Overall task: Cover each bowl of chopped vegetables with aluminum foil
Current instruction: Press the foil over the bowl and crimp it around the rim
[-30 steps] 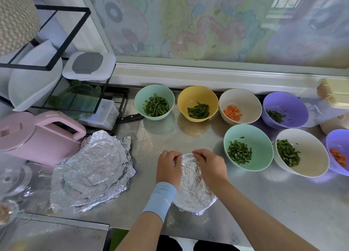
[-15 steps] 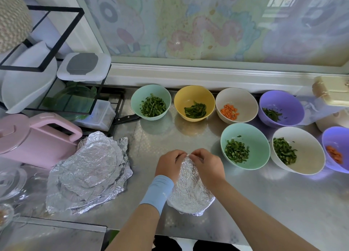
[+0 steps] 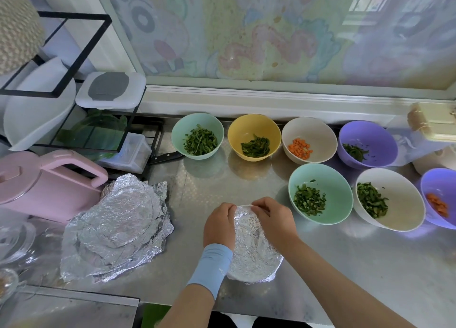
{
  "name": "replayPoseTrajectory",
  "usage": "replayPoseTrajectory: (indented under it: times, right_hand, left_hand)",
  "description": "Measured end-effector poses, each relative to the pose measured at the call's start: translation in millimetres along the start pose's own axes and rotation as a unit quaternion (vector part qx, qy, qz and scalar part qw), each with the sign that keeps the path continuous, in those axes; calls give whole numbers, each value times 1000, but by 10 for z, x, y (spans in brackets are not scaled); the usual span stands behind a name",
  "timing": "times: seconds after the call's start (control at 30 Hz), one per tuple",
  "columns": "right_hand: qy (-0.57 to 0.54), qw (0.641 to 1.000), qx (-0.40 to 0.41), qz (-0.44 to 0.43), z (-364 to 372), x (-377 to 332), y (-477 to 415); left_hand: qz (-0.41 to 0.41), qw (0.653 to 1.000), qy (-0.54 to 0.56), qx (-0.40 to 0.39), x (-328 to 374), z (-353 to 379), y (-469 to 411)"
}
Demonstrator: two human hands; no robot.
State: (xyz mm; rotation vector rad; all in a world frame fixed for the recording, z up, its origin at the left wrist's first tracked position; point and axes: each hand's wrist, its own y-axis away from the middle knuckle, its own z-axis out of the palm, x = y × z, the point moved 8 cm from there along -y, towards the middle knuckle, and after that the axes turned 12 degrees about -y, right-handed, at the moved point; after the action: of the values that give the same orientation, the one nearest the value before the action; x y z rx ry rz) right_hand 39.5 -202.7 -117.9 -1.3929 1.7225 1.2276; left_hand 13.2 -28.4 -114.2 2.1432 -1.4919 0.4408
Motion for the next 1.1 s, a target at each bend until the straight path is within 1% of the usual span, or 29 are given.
replayPoseTrajectory:
  times: [0.1,0.2,0.23,0.27,0.33,0.4,0.43,0.47,0.5,0.57,0.6,0.7,0.73,0.8,0.9,0.97,1.1]
  right_hand:
    - [-23,999,17,29,-32,71,-10]
    - [-13,1000,1,23,-2,56,-49]
    - [-8,1000,-1,16,-3,44,-54]
    - [-4,1000,0,9,-8,36,-56]
    - [3,1000,3,-3,-12,31,-52]
    - [17,1000,-5,-22,5,21,-47]
    - [27,999,-13,-34,21,10,-45]
    - [38,998,-24,-43,41,-6,-41]
    - [50,997,-37,-49,62,-22,-38]
    - [76,994,-57,-54,85,-54,-16]
    - [91,992,-53,-62,78,-63,9]
    - [139,984,28,-107,-26,-105,140]
    - [141,983,46,-105,-48,-100,176]
    - [122,988,54,-72,-46,-46,207]
    - [71,995,57,-38,-37,20,191]
    - [49,997,49,-31,-38,42,167]
    - [47,998,19,-31,-24,30,113]
  left_hand:
    - [-11,1000,-4,1,1,7,38]
    - [-22,1000,-9,-9,-13,23,44]
    - [-11,999,-33,-6,8,6,23]
    - [14,997,-70,8,57,-29,-11]
    - [92,989,-110,30,207,-75,-75]
    - [139,988,-59,-16,333,-24,-114]
    - [142,988,-27,-54,359,26,-115]
    - [139,987,-3,-82,355,86,-114]
    - [135,987,10,-89,345,110,-110]
    - [117,989,33,-80,285,122,-104]
    - [111,990,41,-72,263,117,-98]
    - [94,994,34,-40,203,78,-69]
    - [82,996,26,-29,182,64,-64]
    - [62,998,10,-13,139,44,-50]
    - [44,999,-12,-12,96,51,-22]
    - [36,999,-23,-17,97,54,8]
    - [24,998,-55,-33,112,31,0]
